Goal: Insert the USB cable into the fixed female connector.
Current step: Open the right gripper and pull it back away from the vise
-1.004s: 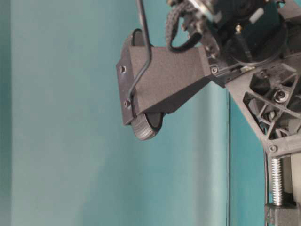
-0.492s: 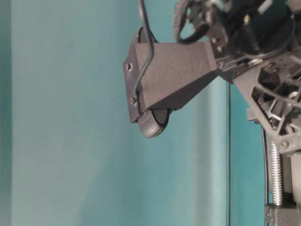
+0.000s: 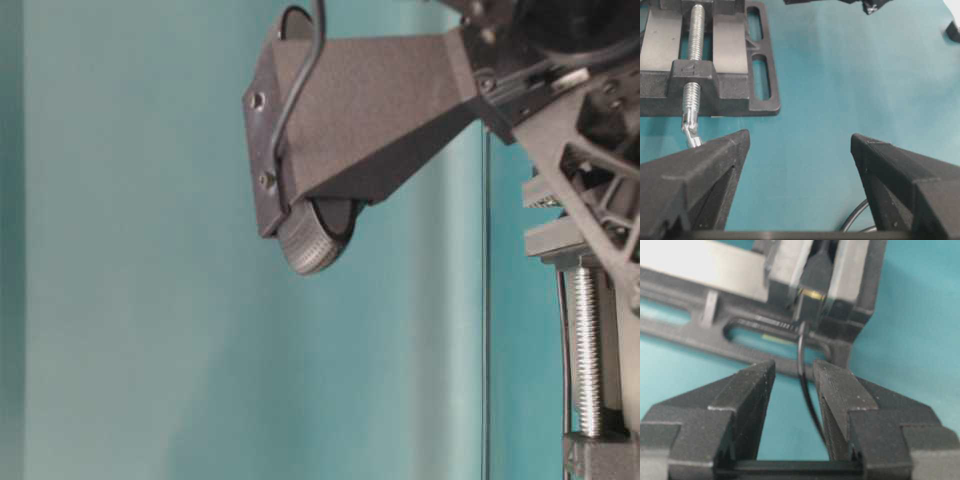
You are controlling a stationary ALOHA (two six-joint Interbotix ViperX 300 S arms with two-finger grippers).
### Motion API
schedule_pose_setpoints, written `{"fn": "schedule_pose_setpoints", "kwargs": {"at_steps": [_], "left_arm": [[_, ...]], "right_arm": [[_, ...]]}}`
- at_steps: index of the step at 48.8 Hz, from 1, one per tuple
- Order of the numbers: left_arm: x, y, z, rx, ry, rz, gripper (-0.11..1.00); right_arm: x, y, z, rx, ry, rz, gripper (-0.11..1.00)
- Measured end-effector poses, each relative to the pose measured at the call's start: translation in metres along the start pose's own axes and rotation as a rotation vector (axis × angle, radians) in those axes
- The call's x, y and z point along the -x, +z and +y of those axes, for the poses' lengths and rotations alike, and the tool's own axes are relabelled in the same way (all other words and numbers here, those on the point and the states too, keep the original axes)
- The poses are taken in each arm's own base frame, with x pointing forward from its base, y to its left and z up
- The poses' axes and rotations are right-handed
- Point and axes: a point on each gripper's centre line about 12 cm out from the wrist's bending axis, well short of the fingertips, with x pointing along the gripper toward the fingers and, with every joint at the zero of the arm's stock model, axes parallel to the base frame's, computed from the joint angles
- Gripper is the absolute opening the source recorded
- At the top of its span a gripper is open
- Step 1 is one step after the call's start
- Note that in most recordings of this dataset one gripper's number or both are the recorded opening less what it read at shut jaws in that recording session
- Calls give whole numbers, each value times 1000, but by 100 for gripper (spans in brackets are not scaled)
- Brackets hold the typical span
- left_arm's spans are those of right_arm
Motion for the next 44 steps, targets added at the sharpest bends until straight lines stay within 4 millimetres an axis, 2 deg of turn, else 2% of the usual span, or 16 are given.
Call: {"fn": "schedule_pose_setpoints", "kwargs": {"at_steps": [21,31,44], "left_arm": [[0,0,0,0,0,0,94],[0,0,0,0,0,0,94],[0,1,0,0,0,-2,94]], "right_arm": [[-2,-8,-7,15,68,24,44],[11,-5,-11,36,137,-4,44],[31,0,-31,43,204,-47,44]]}}
